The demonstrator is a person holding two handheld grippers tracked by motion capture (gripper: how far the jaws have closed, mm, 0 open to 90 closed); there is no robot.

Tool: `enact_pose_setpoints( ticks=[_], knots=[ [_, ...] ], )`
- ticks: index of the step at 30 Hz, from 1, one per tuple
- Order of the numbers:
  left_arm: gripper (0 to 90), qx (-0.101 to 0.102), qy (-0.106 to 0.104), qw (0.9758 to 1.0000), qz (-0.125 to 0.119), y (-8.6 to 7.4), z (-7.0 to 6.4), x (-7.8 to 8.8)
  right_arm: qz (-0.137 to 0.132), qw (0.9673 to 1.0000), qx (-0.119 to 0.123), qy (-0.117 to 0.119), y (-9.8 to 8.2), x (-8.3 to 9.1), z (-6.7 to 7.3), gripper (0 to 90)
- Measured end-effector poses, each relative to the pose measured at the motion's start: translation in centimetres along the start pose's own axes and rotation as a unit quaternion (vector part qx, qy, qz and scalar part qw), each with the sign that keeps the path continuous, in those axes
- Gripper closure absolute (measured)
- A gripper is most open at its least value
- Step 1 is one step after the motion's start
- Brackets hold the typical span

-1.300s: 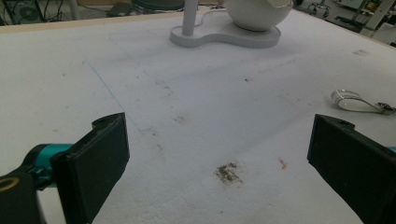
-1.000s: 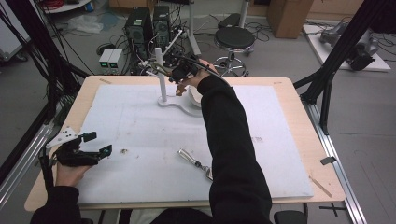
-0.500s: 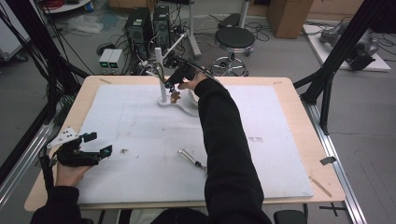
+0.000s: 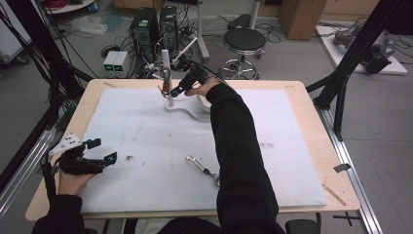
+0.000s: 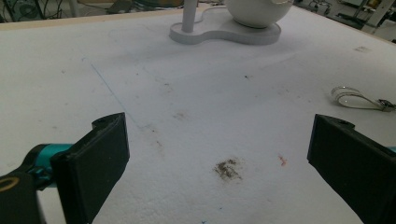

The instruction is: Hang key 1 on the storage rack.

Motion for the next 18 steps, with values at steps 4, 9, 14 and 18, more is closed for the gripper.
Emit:
enact_pose_setpoints(
  ticks=[4,9,14,18],
  knots=[
    [6.0,0.001,0.001,1.0,-0.001,0.0,0.0,0.0,-0.028,0.9994,-0.019,0.003,-0.6,0.5,-0.3,9.3],
    [6.0,0.0,0.001,1.0,0.002,0.0,0.0,0.0,-0.03,0.999,-0.033,0.001,-2.1,1.1,-0.7,0.7],
    [6.0,-0.001,0.001,1.0,0.004,0.0,0.0,0.0,-0.034,0.9986,-0.037,-0.015,-3.5,2.2,-1.0,0.7],
    [6.0,-0.001,0.002,1.0,0.004,0.0,0.0,0.0,-0.031,0.9984,-0.042,-0.023,-4.6,2.9,-0.8,0.7]
  ],
)
Point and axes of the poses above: each handheld gripper's, and its own axes: x roughly backward along the jaws, y roughly out of its top, z roughly to its left, the point moved 5 cm from there along -x, roughly forward along the jaws, and after that the axes turned 2 degrees about x, right-handed, at the moved point
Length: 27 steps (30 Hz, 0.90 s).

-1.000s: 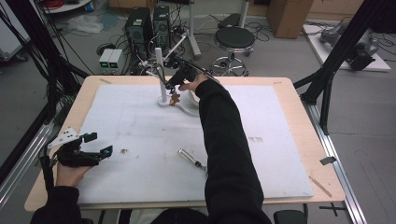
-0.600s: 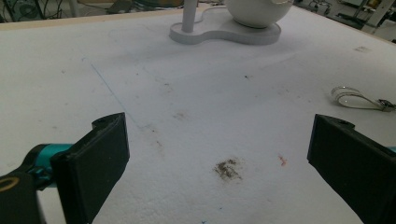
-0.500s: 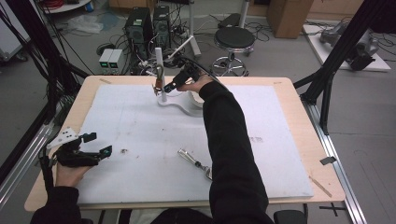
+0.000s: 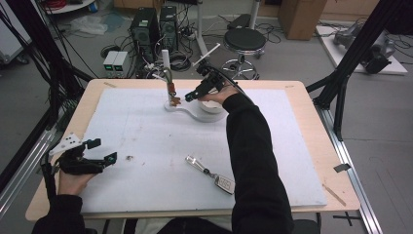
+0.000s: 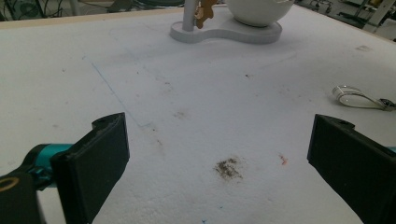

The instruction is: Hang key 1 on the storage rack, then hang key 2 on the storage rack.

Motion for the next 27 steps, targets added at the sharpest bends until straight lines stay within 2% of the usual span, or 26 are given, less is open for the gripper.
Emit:
enact_pose_setpoints(
  ticks=[3,4,5,9,21,23,27],
  knots=[
    [6.0,0.0,0.0,1.0,0.0,0.0,0.0,0.0,0.002,1.0,-0.002,-0.008,-1.0,0.5,0.2,0.7],
    [6.0,0.0,0.001,1.0,0.0,0.0,-0.1,0.0,-0.003,0.9999,0.004,-0.01,-1.3,0.5,0.1,0.7],
    [6.0,0.0,0.0,1.0,-0.001,0.0,-0.1,0.0,0.002,0.9999,-0.002,-0.013,-1.7,0.6,0.2,0.7],
    [6.0,0.001,0.001,1.0,-0.002,0.0,0.0,0.1,0.007,0.9995,0.001,-0.031,-3.3,1.0,0.9,0.7],
    [6.0,0.0,0.002,1.0,-0.001,0.0,0.0,0.0,0.022,0.9988,-0.027,-0.034,-9.6,1.6,2.1,0.7],
    [6.0,0.0,0.002,1.0,0.0,0.0,0.0,0.0,0.022,0.9989,-0.022,-0.034,-10.5,1.7,2.4,0.8],
    [6.0,-0.001,0.003,1.0,0.0,0.0,0.0,0.0,0.019,0.9988,-0.027,-0.035,-12.2,1.9,3.1,0.8]
  ],
)
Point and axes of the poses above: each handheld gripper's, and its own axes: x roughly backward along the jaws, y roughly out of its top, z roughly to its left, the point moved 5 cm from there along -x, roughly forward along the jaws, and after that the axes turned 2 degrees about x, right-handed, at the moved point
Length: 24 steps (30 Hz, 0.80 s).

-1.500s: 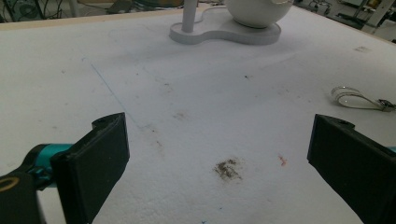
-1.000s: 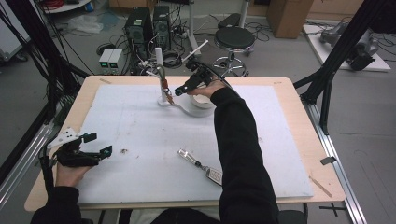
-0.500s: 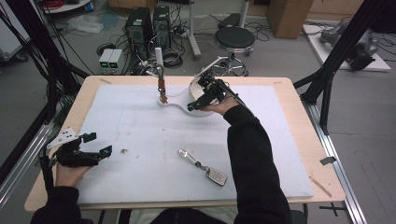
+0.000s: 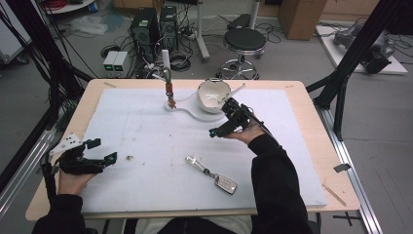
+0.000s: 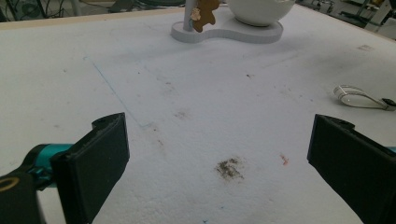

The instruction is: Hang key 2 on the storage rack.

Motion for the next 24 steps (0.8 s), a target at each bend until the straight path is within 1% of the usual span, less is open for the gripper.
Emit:
enact_pose_setpoints(
  ticks=[4,7,9,12,16,17,18,21,22,24],
  knots=[
    [6.0,0.0,0.0,1.0,0.0,0.0,0.0,0.0,-0.004,1.0,0.001,0.004,-1.2,0.0,0.7,0.8],
    [6.0,0.0,0.0,1.0,0.0,0.0,0.0,0.0,-0.006,1.0,0.002,0.005,-1.8,-0.2,1.3,0.8],
    [6.0,0.0,0.0,1.0,0.0,0.0,0.0,0.0,-0.006,0.9999,0.004,0.01,-2.1,-0.5,1.8,0.8],
    [6.0,0.0,0.0,1.0,-0.001,0.0,0.0,0.0,0.002,0.9999,0.014,0.009,-2.5,-1.0,2.6,0.8],
    [6.0,0.001,0.0,1.0,-0.001,0.0,0.0,0.0,-0.001,0.9996,0.02,0.02,-2.8,-1.7,3.9,0.8],
    [6.0,0.001,0.0,1.0,-0.001,0.0,0.0,0.0,-0.001,0.9996,0.02,0.02,-2.8,-1.7,3.9,0.8],
    [6.0,0.001,0.0,1.0,-0.001,0.0,0.0,0.0,0.005,0.9994,0.028,0.019,-3.2,-2.1,4.6,0.8],
    [6.0,0.002,0.0,1.0,-0.002,0.0,0.0,0.0,0.008,0.9992,0.029,0.025,-3.6,-2.6,5.4,0.8],
    [6.0,0.002,0.0,1.0,-0.002,0.0,0.0,0.0,0.009,0.9991,0.035,0.023,-3.7,-2.8,5.6,0.8],
    [6.0,0.0,0.0,1.0,0.0,0.0,0.0,0.0,0.012,0.9988,0.039,0.026,-4.1,-3.3,6.2,0.8]
  ],
)
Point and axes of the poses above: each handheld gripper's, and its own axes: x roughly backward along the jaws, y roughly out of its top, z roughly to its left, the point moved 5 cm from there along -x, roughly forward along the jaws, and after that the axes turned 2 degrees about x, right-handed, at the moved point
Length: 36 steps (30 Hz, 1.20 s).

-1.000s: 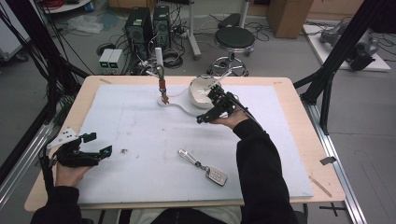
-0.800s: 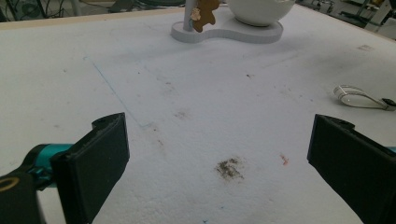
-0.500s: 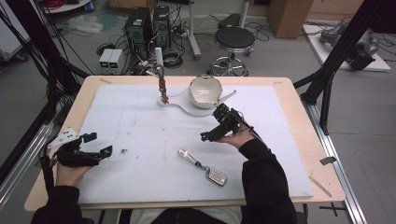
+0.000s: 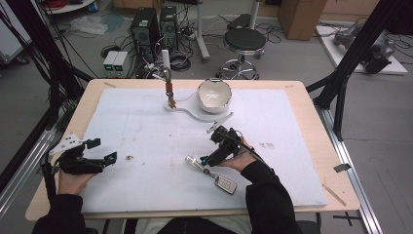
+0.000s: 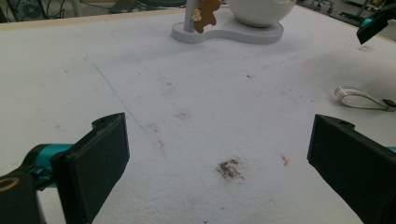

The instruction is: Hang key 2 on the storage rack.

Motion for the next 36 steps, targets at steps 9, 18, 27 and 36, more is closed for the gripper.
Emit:
enact_pose_setpoints(
  ticks=[9,18,27,36],
  knots=[
    [6.0,-0.001,0.0,1.0,0.001,0.0,0.0,0.0,0.002,0.9996,0.022,0.017,-0.2,-1.7,2.3,3.2],
    [6.0,0.002,0.0,1.0,0.001,0.0,0.0,0.0,0.044,0.9984,0.032,0.015,-0.3,-3.1,3.3,22.2],
    [6.0,0.001,-0.001,1.0,0.001,0.0,0.0,0.0,0.059,0.9975,0.041,0.001,-0.2,-4.0,3.8,44.6],
    [6.0,0.001,-0.003,1.0,0.001,0.0,0.0,0.0,0.068,0.997,0.035,-0.012,-0.4,-4.2,4.4,66.7]
  ],
)
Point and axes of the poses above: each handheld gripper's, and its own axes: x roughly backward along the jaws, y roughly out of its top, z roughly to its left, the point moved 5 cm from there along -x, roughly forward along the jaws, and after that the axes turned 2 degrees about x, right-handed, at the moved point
